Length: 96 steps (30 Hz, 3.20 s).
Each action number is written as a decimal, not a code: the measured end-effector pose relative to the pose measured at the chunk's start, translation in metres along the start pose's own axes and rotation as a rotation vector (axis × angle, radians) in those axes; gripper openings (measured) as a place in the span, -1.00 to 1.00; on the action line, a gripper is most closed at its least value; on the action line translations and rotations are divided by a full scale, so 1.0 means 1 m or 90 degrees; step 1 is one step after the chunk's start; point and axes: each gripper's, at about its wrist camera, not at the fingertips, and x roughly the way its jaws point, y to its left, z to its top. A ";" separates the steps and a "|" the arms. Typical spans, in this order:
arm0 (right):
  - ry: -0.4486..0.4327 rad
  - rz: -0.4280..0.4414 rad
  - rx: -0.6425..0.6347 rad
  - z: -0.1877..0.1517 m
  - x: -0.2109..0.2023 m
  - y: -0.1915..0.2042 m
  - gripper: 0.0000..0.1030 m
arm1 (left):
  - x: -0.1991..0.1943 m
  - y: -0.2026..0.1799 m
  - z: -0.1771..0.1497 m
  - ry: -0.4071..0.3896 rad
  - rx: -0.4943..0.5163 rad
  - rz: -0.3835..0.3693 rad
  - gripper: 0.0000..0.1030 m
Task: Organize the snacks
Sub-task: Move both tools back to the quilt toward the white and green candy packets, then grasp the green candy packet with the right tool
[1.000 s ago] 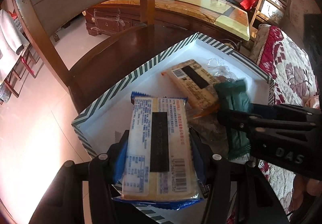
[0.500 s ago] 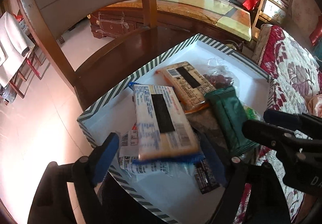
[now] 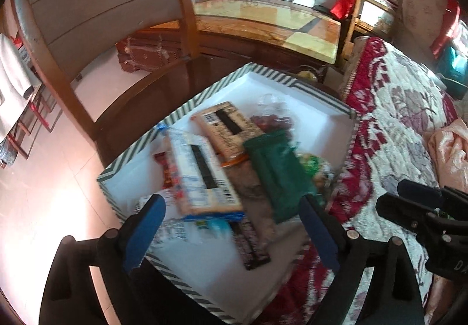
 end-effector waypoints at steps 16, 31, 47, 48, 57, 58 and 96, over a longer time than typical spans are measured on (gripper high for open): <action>-0.008 -0.052 0.098 -0.056 -0.044 -0.079 0.10 | -0.014 -0.077 -0.009 -0.008 0.090 -0.063 0.87; -0.007 -0.106 0.204 -0.109 -0.073 -0.161 0.10 | -0.010 -0.152 -0.020 0.014 0.171 -0.106 0.87; -0.025 -0.150 0.293 -0.144 -0.105 -0.225 0.12 | 0.003 -0.205 -0.032 0.049 0.218 -0.145 0.87; -0.026 -0.151 0.297 -0.145 -0.106 -0.228 0.12 | 0.005 -0.206 -0.033 0.051 0.220 -0.145 0.87; -0.025 -0.186 0.287 -0.140 -0.109 -0.243 0.12 | 0.014 -0.213 -0.039 0.071 0.227 -0.148 0.87; -0.020 -0.201 0.272 -0.135 -0.108 -0.245 0.12 | 0.014 -0.212 -0.039 0.072 0.227 -0.148 0.87; 0.179 -0.219 0.026 -0.094 -0.066 -0.276 0.09 | 0.034 -0.224 -0.041 0.107 0.238 -0.150 0.87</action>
